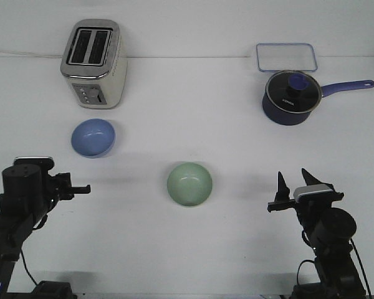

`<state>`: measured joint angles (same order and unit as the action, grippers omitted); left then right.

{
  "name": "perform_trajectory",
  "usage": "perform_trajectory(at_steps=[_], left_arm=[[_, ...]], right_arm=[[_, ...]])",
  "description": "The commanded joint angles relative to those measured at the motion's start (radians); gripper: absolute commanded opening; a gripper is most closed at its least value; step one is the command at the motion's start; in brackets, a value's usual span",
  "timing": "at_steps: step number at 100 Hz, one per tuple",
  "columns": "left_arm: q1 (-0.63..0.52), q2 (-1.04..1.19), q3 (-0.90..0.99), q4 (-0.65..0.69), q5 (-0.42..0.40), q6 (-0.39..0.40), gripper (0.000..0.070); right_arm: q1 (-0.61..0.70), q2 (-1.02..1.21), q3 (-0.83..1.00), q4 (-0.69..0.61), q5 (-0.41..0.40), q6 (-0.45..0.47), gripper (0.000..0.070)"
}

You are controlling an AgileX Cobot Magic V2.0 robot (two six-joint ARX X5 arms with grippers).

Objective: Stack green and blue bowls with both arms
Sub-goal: 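Raise the left gripper and reach toward the light blue bowl, then grasp the rim of the light blue bowl with the left gripper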

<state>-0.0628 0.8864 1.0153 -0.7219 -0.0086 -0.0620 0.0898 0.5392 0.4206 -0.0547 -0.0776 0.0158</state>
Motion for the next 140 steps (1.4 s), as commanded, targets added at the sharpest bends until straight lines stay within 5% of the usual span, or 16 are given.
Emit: perform_trajectory(at_steps=[1,42,57,64,94,140], left_arm=[[0.001,0.028,0.02,-0.003,0.001,0.025,0.001],[0.001,0.061,0.02,-0.003,0.001,0.014,0.0032],[0.001,0.061,0.02,-0.01,0.001,-0.014,0.0377],[0.001,0.061,0.02,-0.011,0.001,-0.014,0.0469],[0.011,0.138,0.052,0.013,0.001,-0.002,0.0462],[0.104,0.672,0.43,0.01,0.001,0.053,0.0463]], right_arm=[[0.002,0.005,0.006,0.009,0.0,0.013,0.0427],[0.002,0.005,0.006,0.009,0.0,0.013,0.0427],[0.002,0.005,0.006,0.009,0.0,0.013,0.0427],[0.002,0.005,0.006,0.009,0.0,0.013,0.0427],[0.001,0.005,0.006,0.009,0.0,0.013,0.0427],[0.001,0.005,0.006,0.009,0.0,0.013,0.0427]])
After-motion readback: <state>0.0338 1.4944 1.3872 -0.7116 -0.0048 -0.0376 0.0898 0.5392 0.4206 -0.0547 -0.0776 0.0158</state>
